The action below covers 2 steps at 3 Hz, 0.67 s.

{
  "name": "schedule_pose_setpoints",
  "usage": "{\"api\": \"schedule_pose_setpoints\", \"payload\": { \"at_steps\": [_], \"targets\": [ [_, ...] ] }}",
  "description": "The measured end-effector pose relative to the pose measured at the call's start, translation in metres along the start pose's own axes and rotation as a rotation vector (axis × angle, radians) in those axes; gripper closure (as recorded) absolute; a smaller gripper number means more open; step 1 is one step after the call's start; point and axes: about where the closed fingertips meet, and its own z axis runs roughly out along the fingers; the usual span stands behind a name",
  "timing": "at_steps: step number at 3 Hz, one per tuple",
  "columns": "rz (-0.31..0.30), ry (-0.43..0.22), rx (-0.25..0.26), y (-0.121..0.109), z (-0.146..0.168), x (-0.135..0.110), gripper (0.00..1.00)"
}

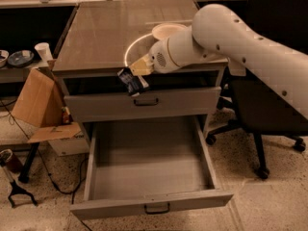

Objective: Place rxbar blueberry into middle drawer

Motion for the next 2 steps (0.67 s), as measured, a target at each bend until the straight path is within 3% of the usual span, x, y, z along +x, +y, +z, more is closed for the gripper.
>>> {"api": "schedule_pose_setpoints", "payload": {
  "at_steps": [2],
  "targets": [
    [0.245,0.094,-0.021,-0.037,0.035,0.127,1.00]
  ]
}}
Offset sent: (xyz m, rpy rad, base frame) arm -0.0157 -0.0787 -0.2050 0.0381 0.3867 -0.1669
